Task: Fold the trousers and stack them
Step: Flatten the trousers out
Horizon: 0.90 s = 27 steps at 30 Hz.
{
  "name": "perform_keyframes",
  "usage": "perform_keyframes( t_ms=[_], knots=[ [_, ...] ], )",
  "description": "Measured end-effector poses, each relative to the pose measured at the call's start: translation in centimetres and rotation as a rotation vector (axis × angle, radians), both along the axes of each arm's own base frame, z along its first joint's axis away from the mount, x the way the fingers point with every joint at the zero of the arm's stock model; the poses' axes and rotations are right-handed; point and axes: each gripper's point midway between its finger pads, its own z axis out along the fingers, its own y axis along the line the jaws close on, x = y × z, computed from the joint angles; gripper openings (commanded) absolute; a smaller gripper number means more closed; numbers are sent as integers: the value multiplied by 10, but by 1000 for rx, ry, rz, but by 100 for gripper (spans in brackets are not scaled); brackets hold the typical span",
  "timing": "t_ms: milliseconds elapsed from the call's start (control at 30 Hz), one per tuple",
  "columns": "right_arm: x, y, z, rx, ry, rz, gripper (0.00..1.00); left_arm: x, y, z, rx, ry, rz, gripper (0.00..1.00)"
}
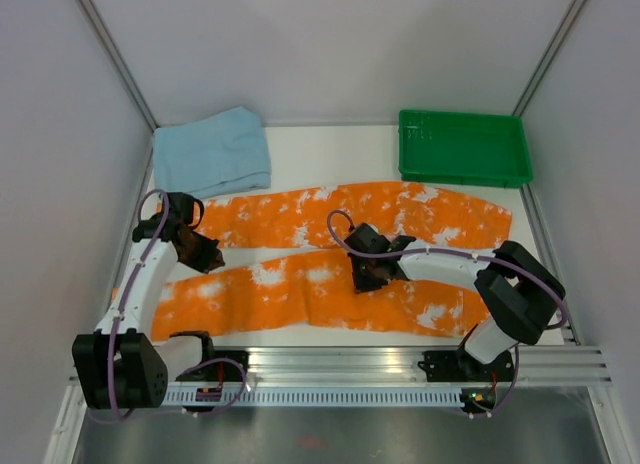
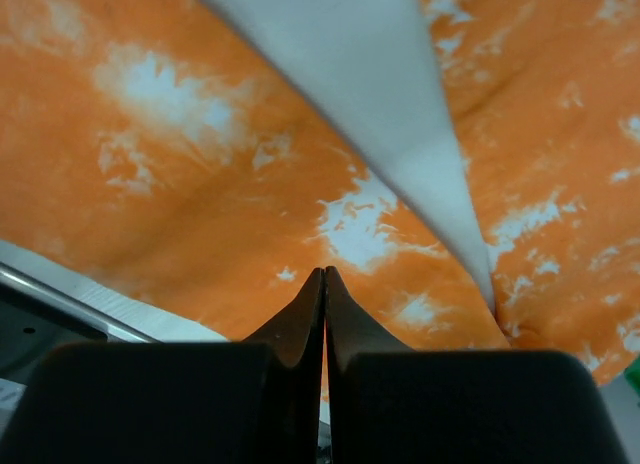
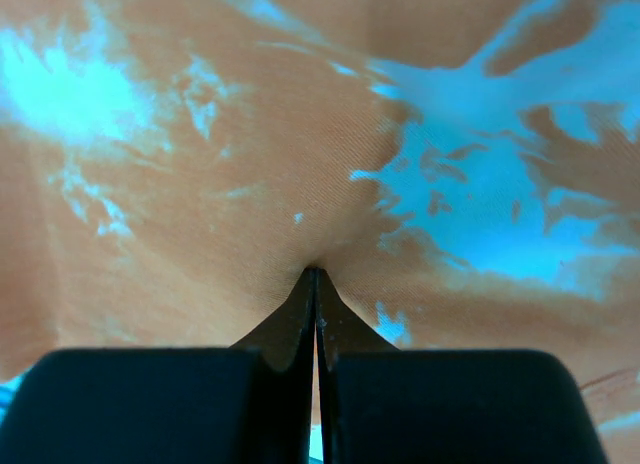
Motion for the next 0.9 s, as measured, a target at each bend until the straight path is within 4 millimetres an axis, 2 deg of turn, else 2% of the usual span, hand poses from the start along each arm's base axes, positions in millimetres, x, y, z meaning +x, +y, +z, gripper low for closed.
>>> perform_keyframes(
  t_ms=[100,200,300,433,600,733,800,900],
  knots=[
    [-1,14,1,40,2,26,0,-15,4,-21,6,79,76,2],
    [0,13,1,20,8,24,0,-25,12,-34,46,148,131,2],
    [1,11,1,-5,27,14,0,-29,23,-38,102,172,180,2],
    [0,-1,0,-5,72,-32,0,-39,33,-50,153,210,220,2],
    [-6,-33,-2,22,112,-146,0,-59,33,-78,166,318,203,2],
    [-7,-57,-1,30,133,-229,0,-53,31,-85,162,302,155,2],
    [-7,-64,0,15,145,-249,1,-43,30,-84,155,261,125,2],
    [-5,-73,8,-48,153,-229,8,-24,30,-75,160,195,78,2]
  ],
)
